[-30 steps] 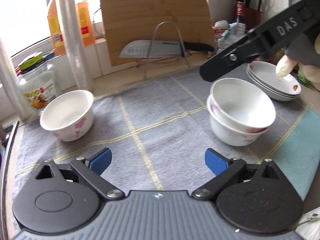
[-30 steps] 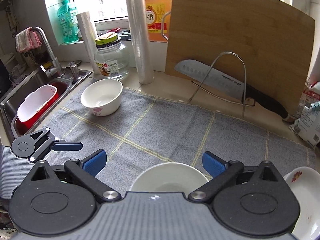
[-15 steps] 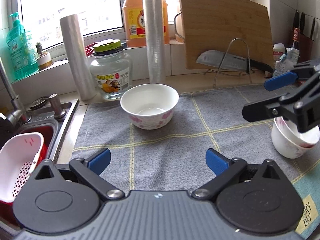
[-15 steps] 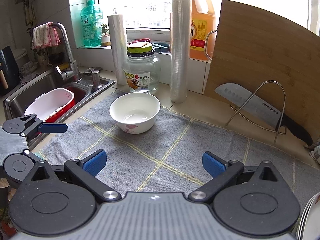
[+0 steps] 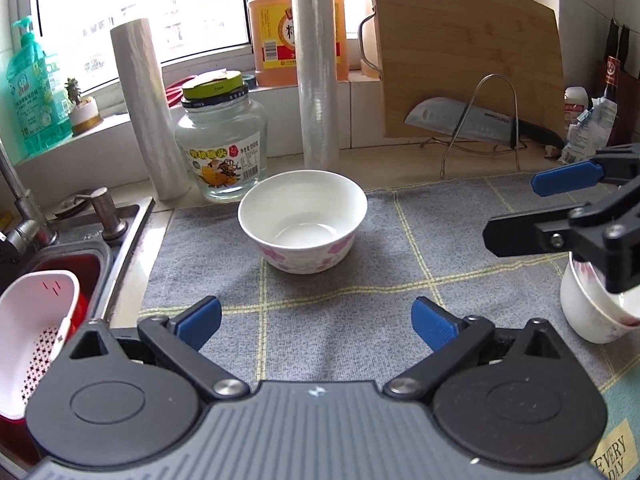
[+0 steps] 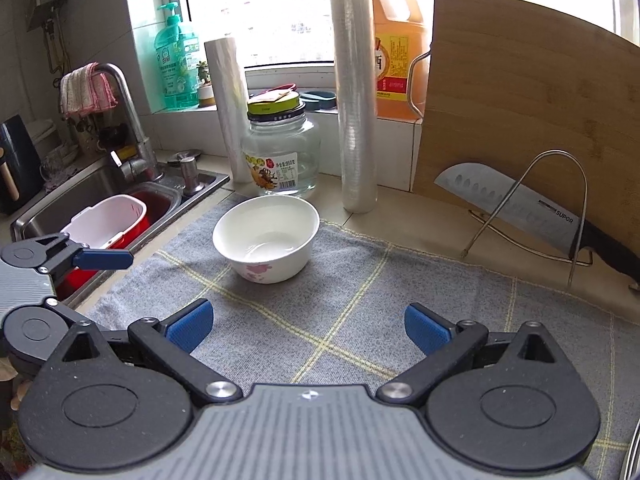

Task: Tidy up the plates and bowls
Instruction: 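Move the left gripper to the pink-flower bowl by the glass jar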

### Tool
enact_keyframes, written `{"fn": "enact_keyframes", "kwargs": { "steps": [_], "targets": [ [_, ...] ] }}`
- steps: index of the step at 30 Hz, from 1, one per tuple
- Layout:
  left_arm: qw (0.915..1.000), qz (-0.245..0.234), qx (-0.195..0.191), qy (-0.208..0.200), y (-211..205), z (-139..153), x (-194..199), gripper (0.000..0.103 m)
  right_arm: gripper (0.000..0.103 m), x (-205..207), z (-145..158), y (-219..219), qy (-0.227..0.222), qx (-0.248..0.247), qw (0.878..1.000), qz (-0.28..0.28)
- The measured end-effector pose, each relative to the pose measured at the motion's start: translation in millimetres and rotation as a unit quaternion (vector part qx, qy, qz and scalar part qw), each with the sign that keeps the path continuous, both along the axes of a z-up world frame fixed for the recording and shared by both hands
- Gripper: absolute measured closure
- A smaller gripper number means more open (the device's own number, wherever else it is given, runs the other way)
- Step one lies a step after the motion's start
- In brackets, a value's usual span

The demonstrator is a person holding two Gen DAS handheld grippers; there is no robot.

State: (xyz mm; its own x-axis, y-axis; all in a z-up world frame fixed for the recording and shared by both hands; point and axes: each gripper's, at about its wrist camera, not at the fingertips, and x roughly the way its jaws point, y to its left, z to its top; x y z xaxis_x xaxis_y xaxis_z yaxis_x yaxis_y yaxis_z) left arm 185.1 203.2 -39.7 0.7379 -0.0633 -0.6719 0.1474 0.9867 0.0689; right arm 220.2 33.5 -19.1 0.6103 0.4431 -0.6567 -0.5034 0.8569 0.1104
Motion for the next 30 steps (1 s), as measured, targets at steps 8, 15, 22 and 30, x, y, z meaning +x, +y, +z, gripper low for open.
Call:
{"fn": "enact_keyframes", "kwargs": {
  "steps": [8,15,22,30],
  "targets": [
    [0.9998,-0.015,0.008,0.005,9,-9,37,0.002,0.0,13,2,11,-0.013,-0.007,1.0,0.006],
    [0.9994,-0.023,0.024,0.003,32,-1,62,0.002,0.0,26,-6,33,-0.011,-0.028,1.0,0.008],
    [0.9993,-0.035,0.003,0.014,50,14,101,0.003,0.001,32,-30,71,-0.017,-0.056,0.998,0.021],
    [0.9957,-0.084,-0.013,0.036,38,7,134,0.005,0.007,42,-52,106,-0.047,-0.087,0.995,0.014]
  ]
}}
